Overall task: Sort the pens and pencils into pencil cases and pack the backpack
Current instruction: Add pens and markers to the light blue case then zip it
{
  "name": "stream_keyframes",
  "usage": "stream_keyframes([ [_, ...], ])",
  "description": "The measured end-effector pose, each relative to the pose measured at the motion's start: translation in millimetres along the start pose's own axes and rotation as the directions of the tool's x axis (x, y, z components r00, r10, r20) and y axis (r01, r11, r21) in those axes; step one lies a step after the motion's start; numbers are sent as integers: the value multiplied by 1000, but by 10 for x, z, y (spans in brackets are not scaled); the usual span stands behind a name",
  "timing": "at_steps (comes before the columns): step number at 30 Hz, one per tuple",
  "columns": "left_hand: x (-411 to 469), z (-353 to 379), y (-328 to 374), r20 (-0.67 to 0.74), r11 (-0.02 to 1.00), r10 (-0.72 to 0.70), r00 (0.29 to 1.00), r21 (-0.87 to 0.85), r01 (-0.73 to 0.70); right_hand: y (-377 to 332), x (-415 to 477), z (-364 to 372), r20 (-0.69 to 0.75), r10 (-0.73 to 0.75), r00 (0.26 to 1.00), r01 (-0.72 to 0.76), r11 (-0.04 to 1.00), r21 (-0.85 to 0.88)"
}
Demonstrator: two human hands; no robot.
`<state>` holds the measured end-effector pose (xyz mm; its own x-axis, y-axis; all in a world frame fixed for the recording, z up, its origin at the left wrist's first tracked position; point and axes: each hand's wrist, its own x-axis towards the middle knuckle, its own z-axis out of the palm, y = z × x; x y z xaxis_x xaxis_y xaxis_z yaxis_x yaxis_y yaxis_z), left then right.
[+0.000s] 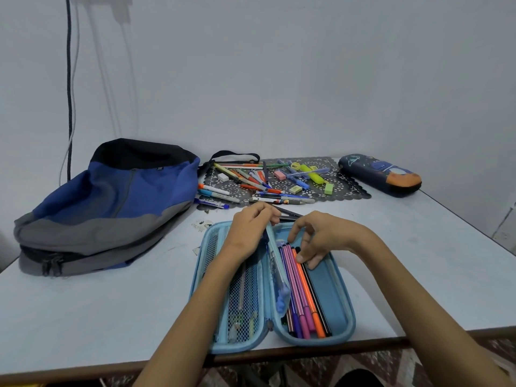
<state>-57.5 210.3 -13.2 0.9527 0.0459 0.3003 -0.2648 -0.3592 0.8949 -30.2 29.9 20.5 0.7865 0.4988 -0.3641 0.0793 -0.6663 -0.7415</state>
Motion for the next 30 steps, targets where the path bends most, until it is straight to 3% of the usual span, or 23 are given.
stream_keyframes([
  [7,-7,9,6,25,1000,11,1000,-12,-10,28,-9,-31,-7,-26,1000,27,996,86],
  [11,-2,9,1,41,1000,13,999,11,-13,61,48,-145,-241,-115,964,146,983,111],
  [14,4,11,-28,47,1000,22,999,-9,-22,214,377,-356,-573,-87,815,147,987,59],
  [16,2,12,-46,46,999,28,999,-20,-27,320,650,-510,-750,-106,652,29,993,-114],
  [18,0,15,-53,48,999,29,998,-27,-28,397,883,-652,-800,-177,573,-140,941,-309],
  [20,1,17,-52,52,999,26,998,-30,-24,435,1087,-774,-747,-214,630,-267,843,-467],
  [24,25,17,-77,62,1000,10,998,-29,-8,461,1368,-922,-592,-3,806,-375,771,-515],
  [30,47,24,-108,74,999,18,997,-34,-16,483,1578,-1093,-491,79,868,-366,770,-523],
])
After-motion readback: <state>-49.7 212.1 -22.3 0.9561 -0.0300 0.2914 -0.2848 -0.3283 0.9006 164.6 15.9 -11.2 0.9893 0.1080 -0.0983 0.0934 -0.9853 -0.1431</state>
